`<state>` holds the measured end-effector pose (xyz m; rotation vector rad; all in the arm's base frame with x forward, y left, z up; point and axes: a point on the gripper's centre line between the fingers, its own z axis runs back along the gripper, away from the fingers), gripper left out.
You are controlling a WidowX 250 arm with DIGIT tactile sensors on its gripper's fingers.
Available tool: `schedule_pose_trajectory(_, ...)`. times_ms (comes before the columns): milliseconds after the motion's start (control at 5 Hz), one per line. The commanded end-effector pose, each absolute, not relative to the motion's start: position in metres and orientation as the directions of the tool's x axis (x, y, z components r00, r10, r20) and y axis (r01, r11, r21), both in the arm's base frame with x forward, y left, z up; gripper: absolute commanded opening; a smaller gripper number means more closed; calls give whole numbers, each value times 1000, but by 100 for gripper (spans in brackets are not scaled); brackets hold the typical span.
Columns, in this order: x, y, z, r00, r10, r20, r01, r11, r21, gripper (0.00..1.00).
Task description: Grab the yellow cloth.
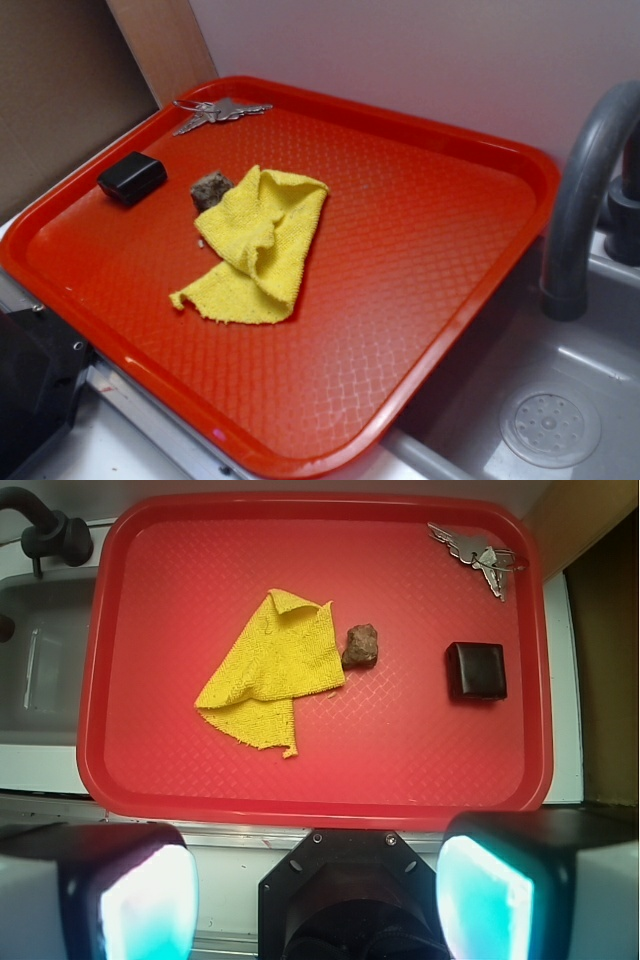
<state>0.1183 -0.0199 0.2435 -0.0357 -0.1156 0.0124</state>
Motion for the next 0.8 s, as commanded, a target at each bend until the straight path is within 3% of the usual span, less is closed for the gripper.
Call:
schedule_pose_trajectory(0, 118, -20, 243, 993, 14, 115, -10, 999, -36, 100)
schedule_pose_trajectory(200, 154, -41, 193, 960, 269, 82, -259, 959, -113, 100)
schedule_pose_trajectory(400, 178, -60, 143, 864, 497, 80, -489, 866, -103, 100)
schedule_pose_trajectory(600, 188, -48, 94, 712, 694, 106, -686, 720, -107, 100)
